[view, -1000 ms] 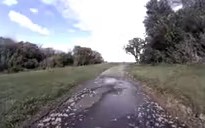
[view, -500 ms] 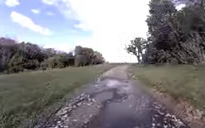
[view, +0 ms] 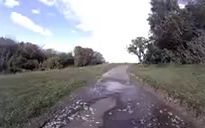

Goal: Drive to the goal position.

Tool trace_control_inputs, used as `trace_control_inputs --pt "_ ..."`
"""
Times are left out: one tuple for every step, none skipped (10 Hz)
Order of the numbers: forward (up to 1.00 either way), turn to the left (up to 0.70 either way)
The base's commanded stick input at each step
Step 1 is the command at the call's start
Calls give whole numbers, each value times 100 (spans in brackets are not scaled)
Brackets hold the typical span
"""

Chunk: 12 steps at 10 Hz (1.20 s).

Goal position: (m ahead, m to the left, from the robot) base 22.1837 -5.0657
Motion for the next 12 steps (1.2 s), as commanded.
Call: trace_control_inputs --pt "70 -21" --pt "70 -3" --pt "70 1" --pt "70 1" --pt "70 1" --pt "70 1" --pt "70 1" --pt "70 1" --pt "70 1" --pt "70 1" --pt "70 1" --pt "70 1"
